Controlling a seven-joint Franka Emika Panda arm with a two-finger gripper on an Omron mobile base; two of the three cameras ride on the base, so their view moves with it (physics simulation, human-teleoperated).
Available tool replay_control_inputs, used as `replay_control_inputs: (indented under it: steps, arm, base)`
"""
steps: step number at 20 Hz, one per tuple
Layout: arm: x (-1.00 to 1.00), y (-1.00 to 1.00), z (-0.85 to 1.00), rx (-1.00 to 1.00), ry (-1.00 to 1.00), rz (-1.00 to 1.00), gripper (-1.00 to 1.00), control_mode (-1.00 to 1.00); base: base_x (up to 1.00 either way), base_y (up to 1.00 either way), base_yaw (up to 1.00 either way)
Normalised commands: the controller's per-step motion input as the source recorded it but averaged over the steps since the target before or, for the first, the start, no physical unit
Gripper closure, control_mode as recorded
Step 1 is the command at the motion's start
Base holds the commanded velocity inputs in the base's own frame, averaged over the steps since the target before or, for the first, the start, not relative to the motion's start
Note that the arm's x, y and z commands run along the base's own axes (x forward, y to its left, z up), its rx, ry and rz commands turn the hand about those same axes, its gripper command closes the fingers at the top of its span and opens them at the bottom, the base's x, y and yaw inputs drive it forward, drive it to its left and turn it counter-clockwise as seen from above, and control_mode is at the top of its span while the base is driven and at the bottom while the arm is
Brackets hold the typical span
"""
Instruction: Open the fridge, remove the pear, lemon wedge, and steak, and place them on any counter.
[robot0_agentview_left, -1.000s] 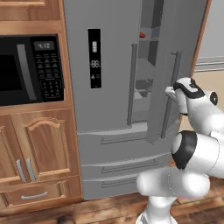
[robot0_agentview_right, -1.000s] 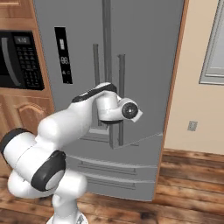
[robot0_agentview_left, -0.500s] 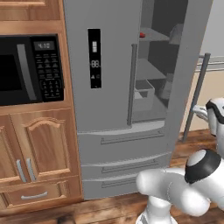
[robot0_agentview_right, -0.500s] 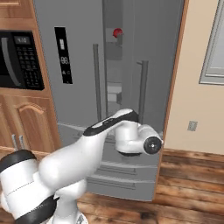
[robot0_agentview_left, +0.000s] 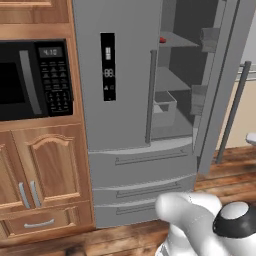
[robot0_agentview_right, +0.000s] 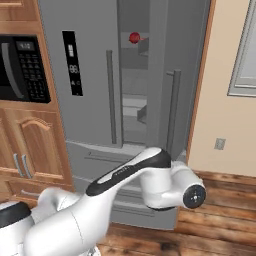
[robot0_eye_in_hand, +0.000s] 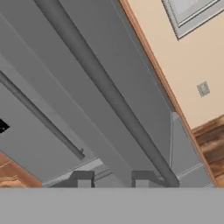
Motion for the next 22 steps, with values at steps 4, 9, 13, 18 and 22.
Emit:
replay_control_inputs:
  steps: [4,9,13,18,22]
  arm:
    - [0.12,0.96,0.78,-0.28,0.35,-0.1,-1.0,-1.0]
    - [0.52,1.0,0.24,-0.37,0.33,-0.17,-1.0,-1.0]
    - [0.82,1.0,0.0,-0.31,0.28,-0.25,-1.0,-1.0]
    - [0.53,0.83,0.6,-0.23,0.27,-0.29,-1.0,-1.0]
    - [0.7,0.28,0.92,-0.12,0.4,-0.27,-1.0,-1.0]
  base:
    - [0.0,0.0,0.0]
    - [0.0,0.0,0.0]
    - [0.0,0.0,0.0]
    - [0.0,0.0,0.0]
    - [0.0,0.0,0.0]
